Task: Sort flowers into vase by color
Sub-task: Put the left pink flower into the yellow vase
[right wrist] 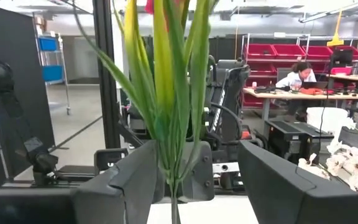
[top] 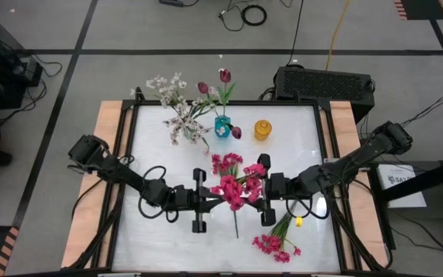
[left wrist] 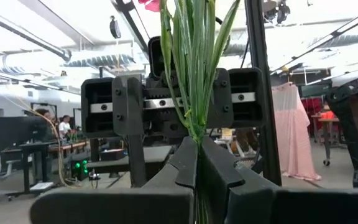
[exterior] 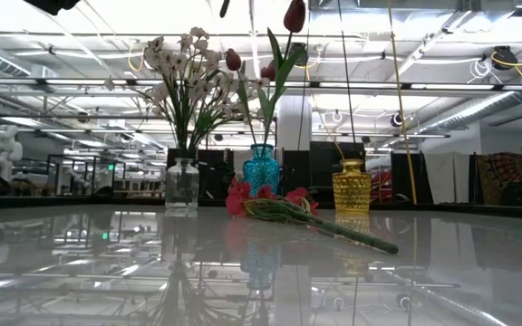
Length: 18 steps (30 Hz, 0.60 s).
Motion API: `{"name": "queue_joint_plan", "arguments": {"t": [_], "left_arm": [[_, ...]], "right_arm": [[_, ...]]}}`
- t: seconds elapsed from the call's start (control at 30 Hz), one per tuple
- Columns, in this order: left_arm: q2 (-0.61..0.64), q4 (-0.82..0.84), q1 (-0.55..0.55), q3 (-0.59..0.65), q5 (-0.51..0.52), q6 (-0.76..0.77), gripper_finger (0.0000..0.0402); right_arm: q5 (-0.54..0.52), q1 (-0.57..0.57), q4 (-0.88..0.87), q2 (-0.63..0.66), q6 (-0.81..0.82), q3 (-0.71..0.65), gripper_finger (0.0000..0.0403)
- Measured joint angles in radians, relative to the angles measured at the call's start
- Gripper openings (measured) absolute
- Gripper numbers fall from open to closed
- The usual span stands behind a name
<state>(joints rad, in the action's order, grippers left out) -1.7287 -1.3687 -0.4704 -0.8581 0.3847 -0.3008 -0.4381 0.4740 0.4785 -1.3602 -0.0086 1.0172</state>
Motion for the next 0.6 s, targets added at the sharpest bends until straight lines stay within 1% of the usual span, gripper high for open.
{"name": "queue_joint_plan", "arguments": {"t": [0.07,0.17,0.3,0.43,0.53,0.6], "left_arm": [[0.000,-0.002,0.003,0.000,0.000,0.000,0.0010],[0.000,-0.015,0.012,0.000,-0.024,0.005,0.0010],[0.000,-0.032,0.025,0.000,-0.035,0.007,0.0010],[-0.008,-0.035,0.034,-0.001,-0.035,0.007,0.0010],[-0.023,-0.032,0.041,-0.001,-0.035,0.017,0.0010],[-0.033,-0.039,0.050,-0.001,-0.035,0.046,0.0010]], "right_arm": [[0.003,0.000,-0.001,0.000,0.000,0.000,0.0212],[0.047,-0.001,0.017,-0.013,-0.001,0.000,0.0212],[0.050,-0.001,0.041,-0.036,-0.010,0.000,0.0212],[0.048,-0.008,0.103,-0.053,-0.033,0.000,0.0208],[0.046,-0.010,0.129,-0.063,-0.038,0.000,0.0187],[0.047,-0.015,0.133,-0.067,-0.037,0.000,0.0158]]}}
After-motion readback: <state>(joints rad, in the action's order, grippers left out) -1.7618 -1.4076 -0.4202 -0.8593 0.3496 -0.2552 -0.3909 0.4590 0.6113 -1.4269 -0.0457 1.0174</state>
